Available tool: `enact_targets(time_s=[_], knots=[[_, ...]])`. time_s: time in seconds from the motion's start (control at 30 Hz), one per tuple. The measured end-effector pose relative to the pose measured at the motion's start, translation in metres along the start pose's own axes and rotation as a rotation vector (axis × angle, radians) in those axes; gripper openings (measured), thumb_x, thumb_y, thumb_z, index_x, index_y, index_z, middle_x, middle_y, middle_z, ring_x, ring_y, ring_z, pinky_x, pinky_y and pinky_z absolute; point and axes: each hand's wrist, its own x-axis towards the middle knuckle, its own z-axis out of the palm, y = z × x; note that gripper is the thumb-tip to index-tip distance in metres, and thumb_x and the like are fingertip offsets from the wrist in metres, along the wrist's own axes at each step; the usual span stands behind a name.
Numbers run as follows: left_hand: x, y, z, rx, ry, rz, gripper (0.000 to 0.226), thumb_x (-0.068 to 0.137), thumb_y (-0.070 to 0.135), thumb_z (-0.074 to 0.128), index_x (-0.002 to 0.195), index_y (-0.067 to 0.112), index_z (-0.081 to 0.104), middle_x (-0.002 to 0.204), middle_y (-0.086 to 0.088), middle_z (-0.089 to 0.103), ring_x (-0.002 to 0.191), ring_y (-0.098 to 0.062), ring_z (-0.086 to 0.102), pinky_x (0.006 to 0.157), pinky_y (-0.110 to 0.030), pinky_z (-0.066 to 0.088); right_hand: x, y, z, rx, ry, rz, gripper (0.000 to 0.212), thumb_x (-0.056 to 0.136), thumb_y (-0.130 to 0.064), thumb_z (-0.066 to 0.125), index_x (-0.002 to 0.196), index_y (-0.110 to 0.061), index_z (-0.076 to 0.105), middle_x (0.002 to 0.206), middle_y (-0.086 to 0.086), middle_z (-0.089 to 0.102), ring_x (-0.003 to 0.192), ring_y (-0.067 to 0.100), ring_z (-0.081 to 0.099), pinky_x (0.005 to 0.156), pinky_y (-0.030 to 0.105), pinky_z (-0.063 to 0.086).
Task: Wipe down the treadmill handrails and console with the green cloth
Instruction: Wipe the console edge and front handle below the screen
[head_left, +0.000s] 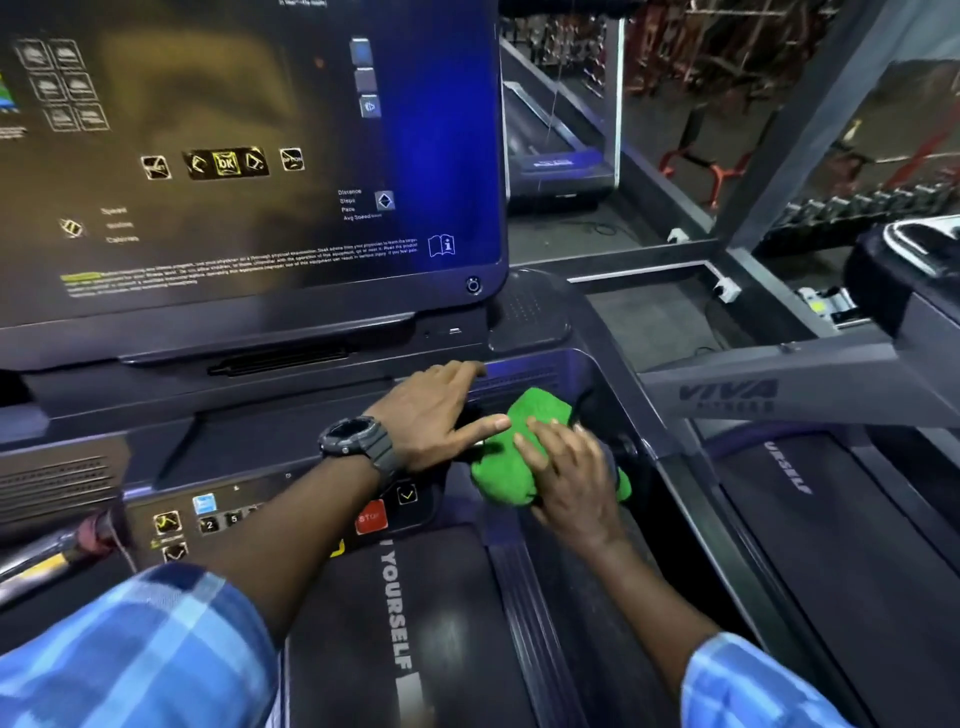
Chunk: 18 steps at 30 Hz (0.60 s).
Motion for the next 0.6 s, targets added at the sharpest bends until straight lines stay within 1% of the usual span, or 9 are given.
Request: enact_targets(time_s=[0.03,0.1,0.17,0.23,0.3,0.37,0.47,0.53,0.6], knots=[[0.0,-0.001,0.0,0.007,-0.006,-0.004,0.099,0.075,0.088,0.007,0.137,0.016,0.038,0.13,-0.008,0.056,0.115,-0.028,0.054,0.097,-0.043,0.043,0.003,0.004,-0.003,0.022,0.032,0.042,0.091,0.055,-0.032,0.08,0.137,-0.024,0.041,0.135,0.004,0.052,0.118,0.027,0.052,0.103,0.044,0.037],[0.0,0.0,0.0,0.028,-0.013,0.0,0.099,0.076,0.088,0.007,0.136,0.016,0.039,0.129,-0.008,0.056,0.112,-0.028,0.055,0.096,-0.042,0.043,0.015,0.004,-0.011,0.07,0.044,0.162,0.072,0.061,-0.048,0.074,0.126,-0.026,0.054,0.113,-0.002,0.064,0.099,0.024,0.061,0.084,0.041,0.047],[0.001,-0.001,0.0,0.036,-0.015,0.006,0.096,0.077,0.087,0.007,0.133,0.017,0.041,0.125,-0.008,0.057,0.11,-0.028,0.055,0.095,-0.043,0.043,0.031,0.005,-0.022,0.081,-0.088,0.203,0.066,0.059,-0.065,0.063,0.112,-0.026,0.061,0.094,-0.006,0.065,0.085,0.024,0.062,0.073,0.039,0.047],[0.003,-0.004,0.003,0.027,-0.024,0.003,0.094,0.078,0.087,0.008,0.13,0.017,0.042,0.122,-0.008,0.059,0.108,-0.028,0.056,0.094,-0.044,0.044,0.044,0.004,-0.034,0.098,-0.23,0.219,0.064,0.06,-0.07,0.053,0.105,-0.025,0.061,0.089,-0.004,0.066,0.085,0.025,0.062,0.072,0.038,0.047],[0.003,-0.004,0.003,0.017,-0.023,-0.011,0.093,0.077,0.088,0.006,0.127,0.018,0.043,0.119,-0.007,0.059,0.107,-0.029,0.056,0.093,-0.044,0.044,0.057,0.002,-0.043,0.153,-0.329,0.359,0.053,0.069,-0.057,0.049,0.108,-0.024,0.062,0.096,0.004,0.069,0.094,0.031,0.063,0.074,0.038,0.048],[0.004,-0.003,0.004,0.004,-0.018,-0.033,0.095,0.077,0.088,0.006,0.128,0.018,0.043,0.12,-0.007,0.058,0.108,-0.028,0.055,0.094,-0.043,0.043,0.067,0.001,-0.043,0.23,-0.287,0.633,0.04,0.079,-0.039,0.056,0.112,-0.016,0.063,0.101,0.02,0.069,0.097,0.04,0.063,0.077,0.041,0.049],[0.003,-0.004,0.004,-0.042,-0.025,-0.057,0.096,0.078,0.087,0.01,0.135,0.016,0.04,0.127,-0.008,0.054,0.115,-0.027,0.051,0.101,-0.043,0.041,0.08,0.008,-0.038,0.412,0.042,0.993,0.039,0.082,-0.018,0.065,0.116,-0.001,0.059,0.107,0.03,0.064,0.1,0.044,0.061,0.081,0.044,0.048],[0.006,-0.006,0.006,-0.109,-0.035,-0.128,0.1,0.077,0.087,0.014,0.141,0.014,0.038,0.135,-0.01,0.05,0.123,-0.027,0.046,0.108,-0.042,0.037,0.097,0.021,-0.029,0.487,0.179,0.992,0.06,0.08,-0.01,0.064,0.136,0.002,0.044,0.13,0.029,0.054,0.12,0.042,0.052,0.1,0.042,0.04],[0.013,-0.009,0.007,-0.197,-0.033,-0.241,0.107,0.074,0.087,0.014,0.147,0.01,0.032,0.144,-0.012,0.043,0.133,-0.028,0.039,0.113,-0.043,0.031,0.118,0.026,-0.01,0.38,0.049,0.715,0.088,0.08,-0.021,0.066,0.15,0.003,0.017,0.152,0.024,0.03,0.14,0.037,0.031,0.116,0.039,0.021]])
